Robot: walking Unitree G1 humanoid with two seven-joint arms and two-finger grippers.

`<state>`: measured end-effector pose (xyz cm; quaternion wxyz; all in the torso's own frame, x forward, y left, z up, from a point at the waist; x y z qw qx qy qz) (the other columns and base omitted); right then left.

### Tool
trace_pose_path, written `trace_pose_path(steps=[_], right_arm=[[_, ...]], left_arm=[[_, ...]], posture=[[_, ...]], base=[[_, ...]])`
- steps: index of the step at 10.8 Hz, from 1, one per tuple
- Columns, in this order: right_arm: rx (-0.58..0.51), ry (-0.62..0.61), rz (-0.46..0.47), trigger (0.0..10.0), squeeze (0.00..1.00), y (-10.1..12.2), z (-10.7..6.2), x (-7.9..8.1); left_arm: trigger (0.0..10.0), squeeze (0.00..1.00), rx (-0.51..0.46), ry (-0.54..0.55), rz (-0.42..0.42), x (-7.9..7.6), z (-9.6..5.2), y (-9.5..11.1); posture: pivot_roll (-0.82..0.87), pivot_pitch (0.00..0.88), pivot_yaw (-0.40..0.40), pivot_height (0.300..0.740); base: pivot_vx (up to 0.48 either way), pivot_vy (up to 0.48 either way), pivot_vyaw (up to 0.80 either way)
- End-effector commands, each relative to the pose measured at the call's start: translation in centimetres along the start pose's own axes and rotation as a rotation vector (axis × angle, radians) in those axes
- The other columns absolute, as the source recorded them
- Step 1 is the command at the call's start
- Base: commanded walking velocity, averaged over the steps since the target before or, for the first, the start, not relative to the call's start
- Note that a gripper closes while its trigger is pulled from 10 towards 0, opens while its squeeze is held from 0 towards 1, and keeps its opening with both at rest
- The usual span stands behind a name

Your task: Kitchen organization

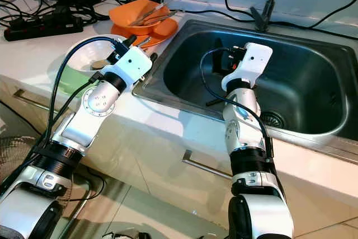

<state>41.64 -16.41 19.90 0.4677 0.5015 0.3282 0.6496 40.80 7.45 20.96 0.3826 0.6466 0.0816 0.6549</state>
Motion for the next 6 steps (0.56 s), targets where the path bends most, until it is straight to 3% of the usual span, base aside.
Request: trace_pose_path(steps=[1, 2, 3, 4, 6], right_arm=[[-0.019, 0.018, 0.014, 10.0, 0.00, 0.69, 0.37, 0.69], [-0.020, 0.017, 0.014, 10.0, 0.00, 0.71, 0.39, 0.68], [-0.020, 0.016, 0.016, 10.0, 0.00, 0.70, 0.38, 0.67], [-0.020, 0.015, 0.014, 10.0, 0.00, 0.67, 0.34, 0.65], [-0.022, 0.013, 0.014, 10.0, 0.00, 0.68, 0.33, 0.63]], left_arm=[[10.0, 0.00, 0.024, 0.016, 0.026, 0.65, 0.33, -0.28], [8.5, 0.00, 0.041, 0.024, 0.028, 0.73, 0.44, -0.58], [0.8, 0.00, 0.048, 0.029, 0.026, 0.78, 0.50, -0.69], [0.0, 0.00, 0.055, 0.031, 0.025, 0.77, 0.63, -0.76], [0.0, 0.00, 0.054, 0.031, 0.021, 0.74, 0.87, -0.63]], posture=[[0.05, 0.006, 0.048, 0.740], [0.05, 0.010, 0.047, 0.740], [0.04, 0.011, 0.047, 0.740], [0.04, 0.013, 0.047, 0.740], [0.04, 0.018, 0.047, 0.740]], base=[[0.000, 0.000, 0.00], [0.000, 0.000, 0.00], [0.000, 0.000, 0.00], [0.000, 0.000, 0.00], [0.000, 0.000, 0.00]])
Point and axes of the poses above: a point about 5 cm out from each wrist's last joint towards the gripper, its own z axis pointing out of the wrist towards the gripper, its own y axis along the axis of the wrist's last joint, x = y × z, the point moved 5 cm from there along z, pointing out of the wrist towards the gripper, and after that the axes turned 8 degrees about z, right-handed, at the moved point
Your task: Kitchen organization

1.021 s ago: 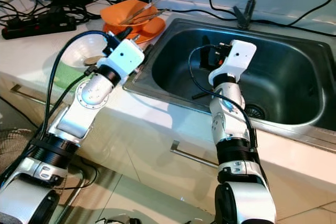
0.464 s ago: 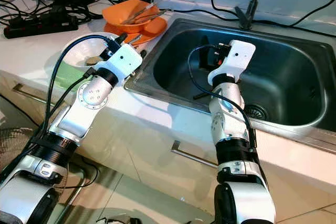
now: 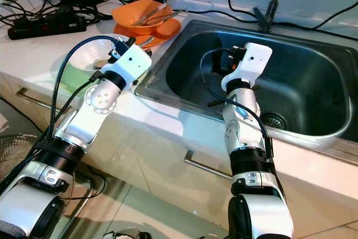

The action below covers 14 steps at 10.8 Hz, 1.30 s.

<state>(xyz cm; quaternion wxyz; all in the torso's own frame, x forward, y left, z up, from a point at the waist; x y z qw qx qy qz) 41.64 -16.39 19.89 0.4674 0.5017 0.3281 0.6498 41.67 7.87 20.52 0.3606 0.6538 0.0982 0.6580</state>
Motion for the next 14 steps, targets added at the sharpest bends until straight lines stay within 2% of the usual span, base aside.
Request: trace_pose_path(steps=[1, 6, 12, 14], right_arm=[[-0.018, 0.010, 0.012, 10.0, 0.00, 0.6, 0.3, 0.5], [-0.018, 0.029, 0.005, 10.0, 0.00, 0.4, 0.2, 1.0], [-0.014, 0.007, 0.012, 10.0, 0.00, 0.3, 0.2, 0.6], [-0.015, 0.006, 0.013, 10.0, 0.00, 0.3, 0.2, 0.5]], left_arm=[[0.0, 0.00, -0.002, 0.017, 0.010, 0.7, 0.4, 0.3], [0.0, 0.00, -0.011, 0.006, 0.002, 0.4, 0.4, 0.5], [0.0, 0.00, -0.015, -0.002, 0.004, 0.2, 0.4, 0.5], [0.0, 0.00, -0.020, 0.046, 0.129, 1.9, 0.4, 1.1]], posture=[[0.04, 0.023, 0.048, 0.740], [0.05, 0.029, 0.048, 0.740], [0.05, 0.028, 0.049, 0.740], [0.05, 0.028, 0.048, 0.740]], base=[[0.000, 0.000, 0.00], [0.000, 0.000, 0.00], [0.000, 0.000, 0.00], [0.000, 0.000, 0.00]])
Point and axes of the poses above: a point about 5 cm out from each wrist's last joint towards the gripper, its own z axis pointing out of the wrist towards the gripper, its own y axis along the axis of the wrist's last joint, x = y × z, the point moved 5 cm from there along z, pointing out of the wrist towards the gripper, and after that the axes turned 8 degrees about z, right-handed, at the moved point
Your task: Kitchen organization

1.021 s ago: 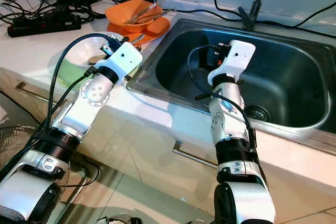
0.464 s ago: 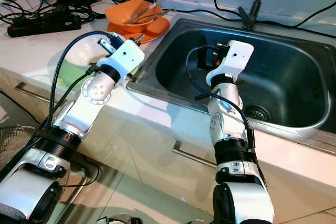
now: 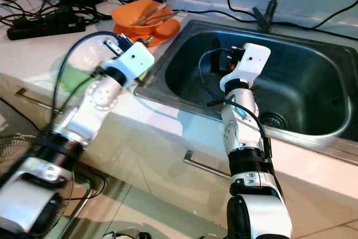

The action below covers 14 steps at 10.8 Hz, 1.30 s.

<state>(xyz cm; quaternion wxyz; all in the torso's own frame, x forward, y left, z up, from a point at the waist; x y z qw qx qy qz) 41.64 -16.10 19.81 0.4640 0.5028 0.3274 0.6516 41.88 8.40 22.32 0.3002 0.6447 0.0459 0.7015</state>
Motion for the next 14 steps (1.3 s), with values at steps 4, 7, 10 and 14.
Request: trace_pose_path(steps=[4, 7, 10, 14], right_arm=[[-0.013, 0.006, 0.009, 10.0, 0.00, 0.3, 0.2, 0.4], [-0.018, 0.008, 0.004, 10.0, 0.00, 0.5, 0.2, 0.3], [-0.054, 0.115, -0.009, 10.0, 0.00, 1.3, 0.1, 1.8], [-0.061, 0.466, -0.025, 10.0, 0.00, 3.1, -1.6, 4.1]], left_arm=[[10.0, 0.00, -0.117, 0.255, 0.099, 5.8, 0.0, 3.2], [10.0, 0.00, -0.381, 0.484, -0.299, 10.4, -2.2, 7.4], [10.0, 0.00, -0.659, 0.414, -0.718, 12.8, -3.8, 11.2], [10.0, 0.00, -0.693, 0.157, -0.863, 9.3, -3.2, 12.4]], posture=[[0.05, 0.025, 0.047, 0.740], [0.05, 0.026, 0.046, 0.740], [0.05, 0.022, 0.049, 0.740], [0.04, 0.026, 0.048, 0.740]], base=[[0.000, 0.000, 0.00], [0.000, 0.000, 0.00], [0.000, 0.000, 0.00], [0.000, 0.000, 0.00]])
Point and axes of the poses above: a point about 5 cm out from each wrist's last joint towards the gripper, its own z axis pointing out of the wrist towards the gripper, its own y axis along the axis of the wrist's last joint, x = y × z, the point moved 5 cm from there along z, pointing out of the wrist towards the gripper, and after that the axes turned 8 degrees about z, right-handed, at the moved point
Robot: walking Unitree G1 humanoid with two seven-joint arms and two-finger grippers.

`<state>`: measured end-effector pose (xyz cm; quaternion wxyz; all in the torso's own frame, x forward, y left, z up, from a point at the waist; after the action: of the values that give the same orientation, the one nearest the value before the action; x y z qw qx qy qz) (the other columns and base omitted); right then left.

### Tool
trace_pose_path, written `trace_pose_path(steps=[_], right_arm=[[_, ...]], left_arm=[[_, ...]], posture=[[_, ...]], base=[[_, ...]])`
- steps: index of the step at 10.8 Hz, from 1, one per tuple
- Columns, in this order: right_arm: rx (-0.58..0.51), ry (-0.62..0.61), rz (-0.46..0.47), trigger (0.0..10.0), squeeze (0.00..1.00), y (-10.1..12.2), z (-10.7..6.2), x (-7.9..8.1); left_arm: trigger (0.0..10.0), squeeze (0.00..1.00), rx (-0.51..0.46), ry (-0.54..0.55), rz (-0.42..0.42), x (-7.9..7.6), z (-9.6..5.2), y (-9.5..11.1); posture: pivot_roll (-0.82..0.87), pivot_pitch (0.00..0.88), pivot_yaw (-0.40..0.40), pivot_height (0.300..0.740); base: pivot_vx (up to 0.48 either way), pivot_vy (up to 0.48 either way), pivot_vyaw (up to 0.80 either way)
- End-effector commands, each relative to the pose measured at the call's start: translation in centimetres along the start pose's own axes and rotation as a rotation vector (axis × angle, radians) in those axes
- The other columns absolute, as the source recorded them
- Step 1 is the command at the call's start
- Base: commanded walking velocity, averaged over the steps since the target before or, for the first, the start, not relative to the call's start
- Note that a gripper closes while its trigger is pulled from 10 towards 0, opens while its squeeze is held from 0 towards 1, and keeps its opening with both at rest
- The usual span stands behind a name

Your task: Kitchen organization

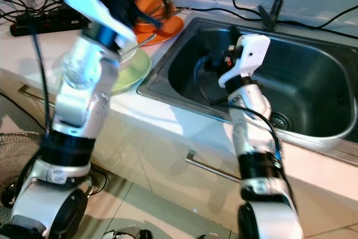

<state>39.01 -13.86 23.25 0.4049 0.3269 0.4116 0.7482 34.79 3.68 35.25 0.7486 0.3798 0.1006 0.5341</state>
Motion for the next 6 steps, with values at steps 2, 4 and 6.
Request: trace_pose_path(steps=[2, 4, 6], right_arm=[[0.000, 0.108, 0.015, 10.0, 0.00, 0.9, -0.5, 0.8], [0.017, 0.159, 0.003, 10.0, 0.00, 0.8, -0.7, 1.7], [0.025, 0.205, 0.021, 10.0, 0.00, 0.6, -0.8, 2.7]], left_arm=[[10.0, 0.00, 0.041, -0.055, -0.025, -0.7, -0.2, -0.7], [10.0, 0.00, 0.085, -0.127, -0.063, -2.0, -0.7, -1.6], [10.0, 0.00, 0.129, -0.207, -0.153, -3.2, -1.5, -2.3]], posture=[[0.04, 0.030, 0.055, 0.740], [0.04, 0.030, 0.058, 0.740], [0.04, 0.031, 0.062, 0.740]], base=[[0.000, 0.000, 0.00], [0.000, 0.000, 0.00], [0.000, 0.000, 0.00]])
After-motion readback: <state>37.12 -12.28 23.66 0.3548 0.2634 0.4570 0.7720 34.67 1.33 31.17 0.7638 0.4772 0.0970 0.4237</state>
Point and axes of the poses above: a point about 5 cm out from each wrist's last joint towards the gripper, its own z axis pointing out of the wrist towards the gripper, its own y axis along the axis of the wrist's last joint, x = y × z, the point moved 5 cm from there along z, pointing out of the wrist towards the gripper, and after that the axes turned 8 degrees about z, right-handed, at the moved point
